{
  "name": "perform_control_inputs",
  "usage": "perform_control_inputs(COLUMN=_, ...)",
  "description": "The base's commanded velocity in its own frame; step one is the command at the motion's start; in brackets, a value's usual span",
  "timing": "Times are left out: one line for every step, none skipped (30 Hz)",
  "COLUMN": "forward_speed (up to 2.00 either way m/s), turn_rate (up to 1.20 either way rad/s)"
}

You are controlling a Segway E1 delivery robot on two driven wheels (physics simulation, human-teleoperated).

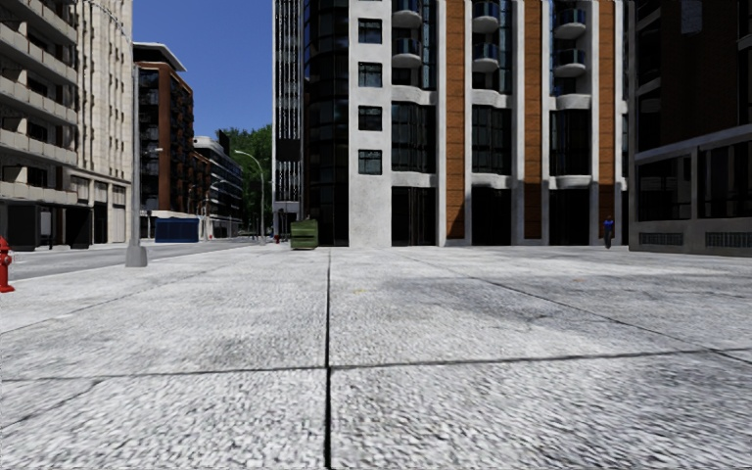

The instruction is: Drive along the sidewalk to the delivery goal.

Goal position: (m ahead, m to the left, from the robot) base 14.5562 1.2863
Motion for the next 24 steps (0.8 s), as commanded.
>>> perform_control_inputs(forward_speed=2.00, turn_rate=0.00)
perform_control_inputs(forward_speed=2.00, turn_rate=0.00)
perform_control_inputs(forward_speed=2.00, turn_rate=0.00)
perform_control_inputs(forward_speed=2.00, turn_rate=0.00)
perform_control_inputs(forward_speed=2.00, turn_rate=0.00)
perform_control_inputs(forward_speed=2.00, turn_rate=0.00)
perform_control_inputs(forward_speed=2.00, turn_rate=0.00)
perform_control_inputs(forward_speed=2.00, turn_rate=0.00)
perform_control_inputs(forward_speed=2.00, turn_rate=0.00)
perform_control_inputs(forward_speed=2.00, turn_rate=0.00)
perform_control_inputs(forward_speed=2.00, turn_rate=0.00)
perform_control_inputs(forward_speed=2.00, turn_rate=0.00)
perform_control_inputs(forward_speed=2.00, turn_rate=0.00)
perform_control_inputs(forward_speed=2.00, turn_rate=0.00)
perform_control_inputs(forward_speed=2.00, turn_rate=0.00)
perform_control_inputs(forward_speed=2.00, turn_rate=0.00)
perform_control_inputs(forward_speed=2.00, turn_rate=0.00)
perform_control_inputs(forward_speed=2.00, turn_rate=0.00)
perform_control_inputs(forward_speed=2.00, turn_rate=0.00)
perform_control_inputs(forward_speed=2.00, turn_rate=0.00)
perform_control_inputs(forward_speed=2.00, turn_rate=0.00)
perform_control_inputs(forward_speed=2.00, turn_rate=0.00)
perform_control_inputs(forward_speed=2.00, turn_rate=0.00)
perform_control_inputs(forward_speed=2.00, turn_rate=0.00)
